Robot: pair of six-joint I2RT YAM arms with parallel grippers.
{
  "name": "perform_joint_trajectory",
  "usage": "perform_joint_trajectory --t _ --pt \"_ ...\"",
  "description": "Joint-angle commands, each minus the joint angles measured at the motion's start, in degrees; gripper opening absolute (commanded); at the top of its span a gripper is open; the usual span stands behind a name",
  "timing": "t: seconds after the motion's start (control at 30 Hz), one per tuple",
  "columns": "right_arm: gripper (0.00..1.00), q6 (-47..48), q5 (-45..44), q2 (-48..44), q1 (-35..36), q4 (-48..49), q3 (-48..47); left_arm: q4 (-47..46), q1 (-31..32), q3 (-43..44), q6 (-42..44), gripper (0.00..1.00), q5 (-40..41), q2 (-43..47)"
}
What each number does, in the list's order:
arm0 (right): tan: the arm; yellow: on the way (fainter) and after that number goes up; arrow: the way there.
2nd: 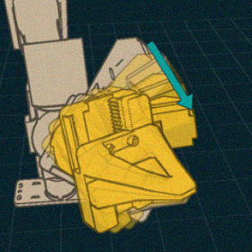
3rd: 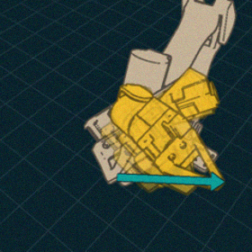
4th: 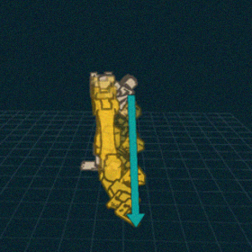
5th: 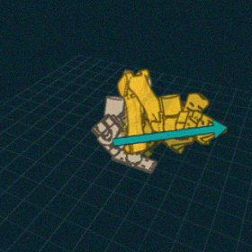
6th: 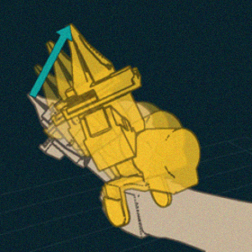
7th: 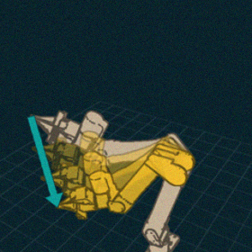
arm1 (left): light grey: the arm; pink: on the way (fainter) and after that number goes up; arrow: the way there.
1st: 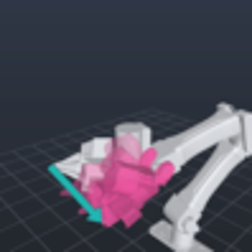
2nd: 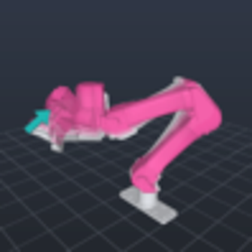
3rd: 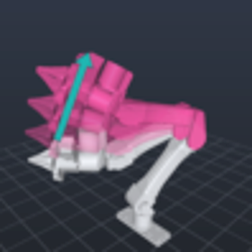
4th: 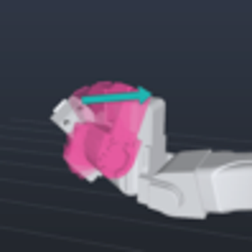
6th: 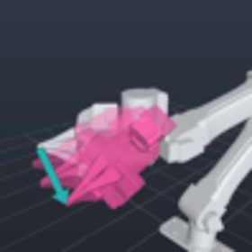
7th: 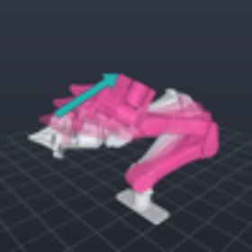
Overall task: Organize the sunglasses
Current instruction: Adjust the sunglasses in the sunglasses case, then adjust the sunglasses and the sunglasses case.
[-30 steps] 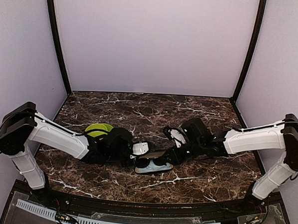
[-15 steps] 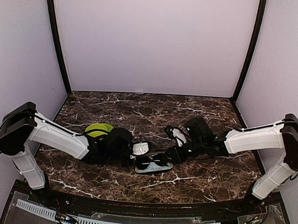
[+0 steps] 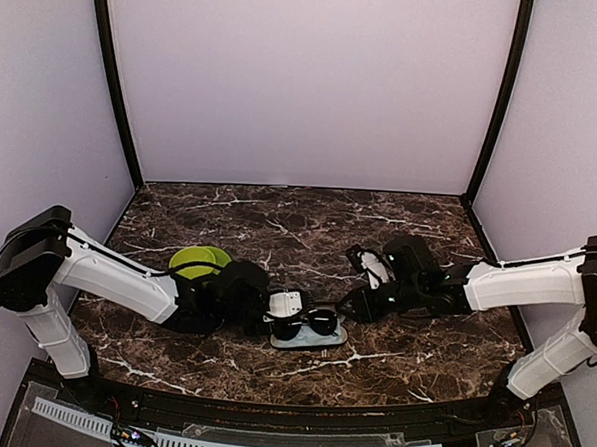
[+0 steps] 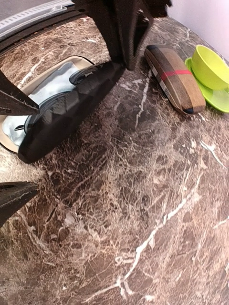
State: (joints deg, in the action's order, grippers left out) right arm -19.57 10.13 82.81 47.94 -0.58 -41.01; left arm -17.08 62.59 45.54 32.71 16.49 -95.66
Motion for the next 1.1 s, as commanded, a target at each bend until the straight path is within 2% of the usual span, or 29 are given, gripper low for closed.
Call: perform_joint_trajectory --t 0.0,0.27,0.4,0.67,1.03,1.07 --pt "0.49 -2.33 -3.02 -0.75 -0.39 -0.42 0.57 -3.58 1.9 0.42 3.66 0.0 7.67 2.46" --pt "0.5 -4.84 -2.35 -1.98 -0.35 1.72 2.88 -9.42 6.13 1.31 12.59 0.0 23.44 -1.59" --pt "0.5 -4.73 -2.75 -2.73 -0.36 1.35 3.31 -14.01 7.6 1.53 17.39 0.0 28.36 -3.73" --pt "0.51 -4.38 -0.53 -1.33 -0.35 2.92 3.93 -15.52 7.64 1.75 17.2 0.0 28.2 -5.07" --pt "0.49 -6.27 2.08 3.23 -0.21 17.16 7.23 -10.02 7.53 2.9 8.6 0.0 22.57 -4.29" --pt "0.46 -8.09 2.06 3.5 -0.24 18.27 7.59 -9.72 7.55 2.97 8.01 0.0 22.06 -4.29"
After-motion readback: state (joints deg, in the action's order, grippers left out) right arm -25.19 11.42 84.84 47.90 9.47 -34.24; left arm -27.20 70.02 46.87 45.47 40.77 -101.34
